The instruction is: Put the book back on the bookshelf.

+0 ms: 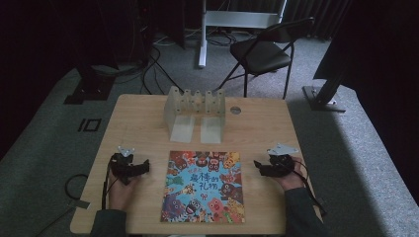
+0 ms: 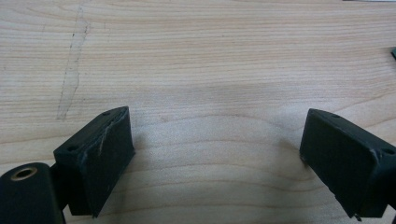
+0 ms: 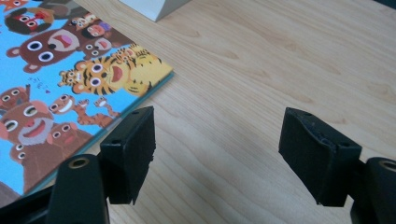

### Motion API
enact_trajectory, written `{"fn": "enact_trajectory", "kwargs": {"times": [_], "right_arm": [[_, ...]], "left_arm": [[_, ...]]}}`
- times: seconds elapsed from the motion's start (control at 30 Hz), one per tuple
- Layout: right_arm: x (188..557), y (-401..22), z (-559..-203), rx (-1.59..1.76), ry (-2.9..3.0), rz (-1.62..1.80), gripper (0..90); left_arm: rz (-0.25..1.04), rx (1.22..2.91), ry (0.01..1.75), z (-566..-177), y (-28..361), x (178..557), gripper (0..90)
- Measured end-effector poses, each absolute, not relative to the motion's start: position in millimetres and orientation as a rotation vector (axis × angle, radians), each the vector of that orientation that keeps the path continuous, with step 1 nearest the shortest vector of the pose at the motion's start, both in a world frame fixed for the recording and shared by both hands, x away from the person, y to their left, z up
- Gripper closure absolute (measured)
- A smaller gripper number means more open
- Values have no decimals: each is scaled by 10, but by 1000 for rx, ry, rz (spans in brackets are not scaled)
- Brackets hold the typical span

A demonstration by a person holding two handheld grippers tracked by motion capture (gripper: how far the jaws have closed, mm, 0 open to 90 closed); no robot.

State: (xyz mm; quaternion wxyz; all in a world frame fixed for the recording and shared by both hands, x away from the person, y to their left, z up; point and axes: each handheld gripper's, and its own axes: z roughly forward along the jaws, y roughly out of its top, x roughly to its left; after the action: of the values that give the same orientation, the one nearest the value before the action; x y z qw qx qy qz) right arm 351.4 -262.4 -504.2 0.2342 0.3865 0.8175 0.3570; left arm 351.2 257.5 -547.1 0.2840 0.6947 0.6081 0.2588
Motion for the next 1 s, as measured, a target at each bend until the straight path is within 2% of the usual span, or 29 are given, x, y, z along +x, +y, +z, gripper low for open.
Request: {"fn": "enact_trajectory", "kwargs": {"times": [1.0], "right_arm": [[3557, -2309, -5001, 950, 2292, 974, 282]], "left_arm": [[691, 1865, 1603, -5467, 2572, 3503, 132]]}}
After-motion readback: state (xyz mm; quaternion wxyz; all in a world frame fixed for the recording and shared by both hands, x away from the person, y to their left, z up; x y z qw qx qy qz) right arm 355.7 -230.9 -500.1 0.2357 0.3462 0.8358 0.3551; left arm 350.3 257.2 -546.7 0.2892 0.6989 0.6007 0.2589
